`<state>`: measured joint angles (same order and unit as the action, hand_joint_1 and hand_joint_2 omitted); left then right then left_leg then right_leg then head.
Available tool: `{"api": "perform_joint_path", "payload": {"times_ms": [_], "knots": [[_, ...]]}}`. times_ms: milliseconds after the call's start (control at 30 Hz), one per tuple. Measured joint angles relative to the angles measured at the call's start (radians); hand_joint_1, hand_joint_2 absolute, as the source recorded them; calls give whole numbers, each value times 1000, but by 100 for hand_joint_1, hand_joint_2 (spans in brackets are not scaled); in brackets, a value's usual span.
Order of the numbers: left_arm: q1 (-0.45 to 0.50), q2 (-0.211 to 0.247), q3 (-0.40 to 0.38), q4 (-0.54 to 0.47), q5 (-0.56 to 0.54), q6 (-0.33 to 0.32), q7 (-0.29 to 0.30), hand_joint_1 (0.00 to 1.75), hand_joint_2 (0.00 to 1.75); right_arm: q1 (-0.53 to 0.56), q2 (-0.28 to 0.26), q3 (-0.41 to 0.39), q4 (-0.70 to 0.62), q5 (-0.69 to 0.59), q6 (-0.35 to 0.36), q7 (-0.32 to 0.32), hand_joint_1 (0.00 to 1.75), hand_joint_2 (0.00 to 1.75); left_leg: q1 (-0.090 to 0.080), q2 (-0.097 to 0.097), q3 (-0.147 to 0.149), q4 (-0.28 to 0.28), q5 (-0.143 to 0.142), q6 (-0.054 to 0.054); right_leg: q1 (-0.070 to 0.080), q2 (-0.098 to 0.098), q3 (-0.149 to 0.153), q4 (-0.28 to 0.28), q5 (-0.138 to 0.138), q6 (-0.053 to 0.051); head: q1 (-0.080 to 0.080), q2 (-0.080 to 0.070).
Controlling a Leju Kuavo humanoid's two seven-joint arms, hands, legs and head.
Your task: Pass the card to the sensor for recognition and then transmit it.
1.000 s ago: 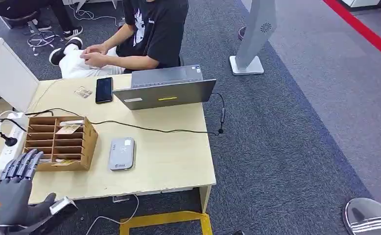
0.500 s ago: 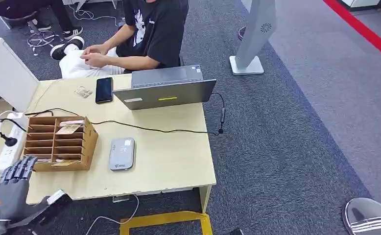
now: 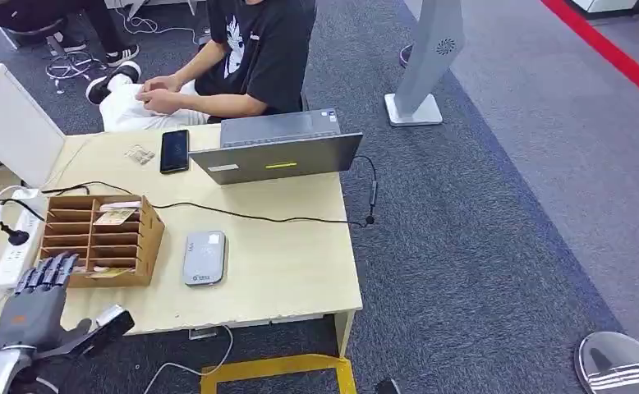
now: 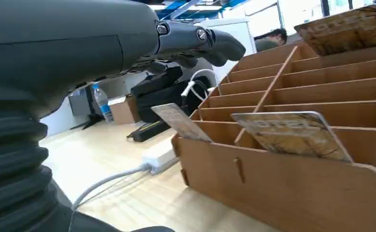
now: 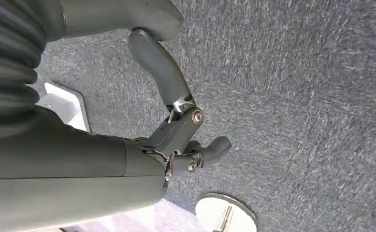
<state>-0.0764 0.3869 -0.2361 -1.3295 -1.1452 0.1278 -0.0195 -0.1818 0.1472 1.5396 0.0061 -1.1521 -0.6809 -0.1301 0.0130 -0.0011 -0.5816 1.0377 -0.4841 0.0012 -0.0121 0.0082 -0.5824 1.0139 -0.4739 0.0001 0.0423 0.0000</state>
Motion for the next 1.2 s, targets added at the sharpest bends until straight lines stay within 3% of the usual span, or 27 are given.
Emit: {"api": "perform_joint_path", "payload": {"times_ms": [367, 933, 1200], "knots": [[-70, -20, -49, 55, -15, -3, -2, 0, 175, -9, 18, 1, -5, 2, 0, -3, 0, 175, 0, 0, 0, 0, 0, 0, 0, 0, 0, 0, 0, 0, 0, 0], [-72, -10, -55, 74, -11, 4, 17, 0, 175, -11, 23, 1, -10, 3, 0, 1, 0, 175, 0, 0, 0, 0, 0, 0, 0, 0, 0, 0, 0, 0, 0, 0], [-79, -10, -55, 94, -2, 58, 16, 0, 175, -14, 23, 1, -14, -3, 0, 0, 0, 175, 0, 0, 0, 0, 0, 0, 0, 0, 0, 0, 0, 0, 0, 0]]}}
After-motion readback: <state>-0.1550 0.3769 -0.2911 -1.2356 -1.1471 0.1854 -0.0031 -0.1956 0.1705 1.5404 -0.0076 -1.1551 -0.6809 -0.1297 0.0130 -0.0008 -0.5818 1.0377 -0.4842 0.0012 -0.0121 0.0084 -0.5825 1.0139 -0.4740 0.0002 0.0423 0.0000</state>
